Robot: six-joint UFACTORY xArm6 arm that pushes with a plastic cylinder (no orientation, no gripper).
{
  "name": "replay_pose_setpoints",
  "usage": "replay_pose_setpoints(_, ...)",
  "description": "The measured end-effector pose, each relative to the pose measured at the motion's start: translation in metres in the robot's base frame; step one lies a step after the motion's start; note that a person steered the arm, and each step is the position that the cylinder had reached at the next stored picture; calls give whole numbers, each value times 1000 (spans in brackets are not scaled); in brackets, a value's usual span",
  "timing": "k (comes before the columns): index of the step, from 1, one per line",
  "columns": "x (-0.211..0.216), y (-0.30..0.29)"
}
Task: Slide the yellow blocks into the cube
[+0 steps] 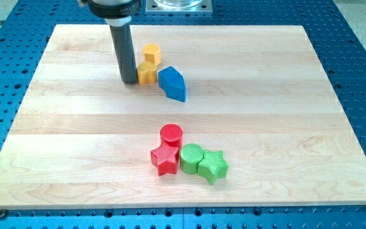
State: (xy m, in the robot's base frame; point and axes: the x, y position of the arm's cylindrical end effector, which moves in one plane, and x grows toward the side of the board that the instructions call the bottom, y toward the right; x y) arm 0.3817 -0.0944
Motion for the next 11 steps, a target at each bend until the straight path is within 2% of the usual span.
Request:
replay_pose_setpoints(1, -19, -28)
replay_pose_setpoints(2, -60, -35)
replay_pose_setpoints(3, -87, -3)
replay_pose_setpoints(4, -94, 30)
replay_pose_setpoints(5, -94, 40)
replay_pose_setpoints(6, -76, 42)
replay_pose_setpoints(7, -101, 49)
replay_pose_setpoints(8, -113, 89)
replay_pose_setpoints(9, -74, 91)
replay_pose_setpoints(10, -46, 69)
replay_pose_setpoints(11, -64, 102)
